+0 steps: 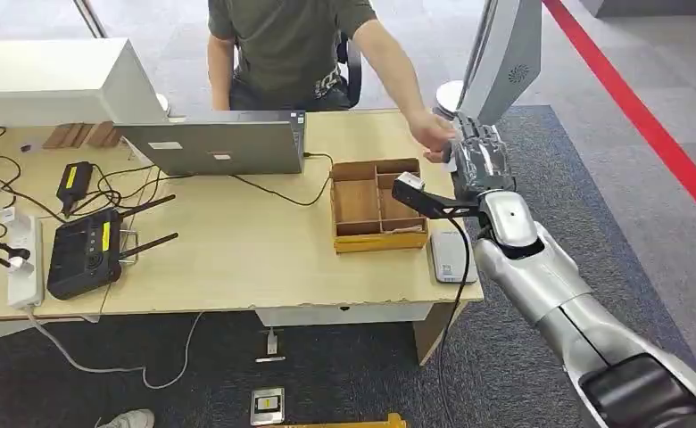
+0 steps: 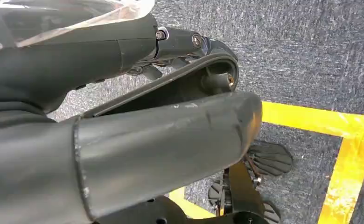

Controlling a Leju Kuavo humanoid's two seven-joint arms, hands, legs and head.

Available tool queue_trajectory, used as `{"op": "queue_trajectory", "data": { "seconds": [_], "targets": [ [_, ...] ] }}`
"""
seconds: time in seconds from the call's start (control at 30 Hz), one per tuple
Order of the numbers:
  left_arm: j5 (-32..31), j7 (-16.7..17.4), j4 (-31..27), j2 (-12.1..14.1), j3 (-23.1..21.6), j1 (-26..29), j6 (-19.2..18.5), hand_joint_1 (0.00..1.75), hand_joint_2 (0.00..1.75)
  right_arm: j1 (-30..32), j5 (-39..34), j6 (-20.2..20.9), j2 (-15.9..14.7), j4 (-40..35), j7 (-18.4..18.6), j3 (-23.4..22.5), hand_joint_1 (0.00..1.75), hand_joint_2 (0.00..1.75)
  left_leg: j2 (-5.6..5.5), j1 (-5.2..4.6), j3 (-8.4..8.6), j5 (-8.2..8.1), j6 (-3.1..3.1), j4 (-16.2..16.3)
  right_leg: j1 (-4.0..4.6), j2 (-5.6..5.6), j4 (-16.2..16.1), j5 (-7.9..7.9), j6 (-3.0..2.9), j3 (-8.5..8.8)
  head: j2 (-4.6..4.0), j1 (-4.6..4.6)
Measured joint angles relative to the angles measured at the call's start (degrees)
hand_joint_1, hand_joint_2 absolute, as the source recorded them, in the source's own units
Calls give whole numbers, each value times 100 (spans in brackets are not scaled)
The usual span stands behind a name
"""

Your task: Pass the card to the sensor for recognition and then transmit it.

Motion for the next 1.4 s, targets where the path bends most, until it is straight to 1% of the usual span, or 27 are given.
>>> {"op": "queue_trajectory", "data": {
  "seconds": [0.3, 0.87, 1.17, 1.3, 1.4],
  "targets": [
    [-42, -77, -2, 2, -55, 0, -96, 0, 0, 121, -31, -57, -39, 4, 9, 0, 175, 175, 0, 0, 0, 0, 0, 0, 0, 0, 0, 0, 0, -1, 0, 0],
    [-44, -101, -2, 7, -98, -1, -118, 0, 0, 230, -39, -31, -127, 4, 28, -9, 175, 175, 1, 0, 1, 0, 0, 0, 0, 0, -2, 0, 0, -1, 0, 0],
    [79, 2, 0, 33, -98, -1, -37, 0, 0, 591, -9, -254, -230, 254, -50, -118, 175, 175, 1, 0, 1, -1, 0, 0, 0, 0, -2, 0, 0, -1, 0, 0],
    [92, 42, 0, 59, -98, 2, -7, 0, 0, 784, -35, -450, -262, 446, -44, -208, 175, 175, -2, 0, -1, -1, -1, 0, 1, 0, -2, 0, 0, 0, 0, 2],
    [171, 39, 0, 74, -96, 5, 24, 0, 0, 881, -15, -542, -251, 619, -144, -247, 175, 175, 0, 0, -2, -2, -1, -1, 1, 4, 0, 1, -1, -1, 0, 0]
  ]
}}
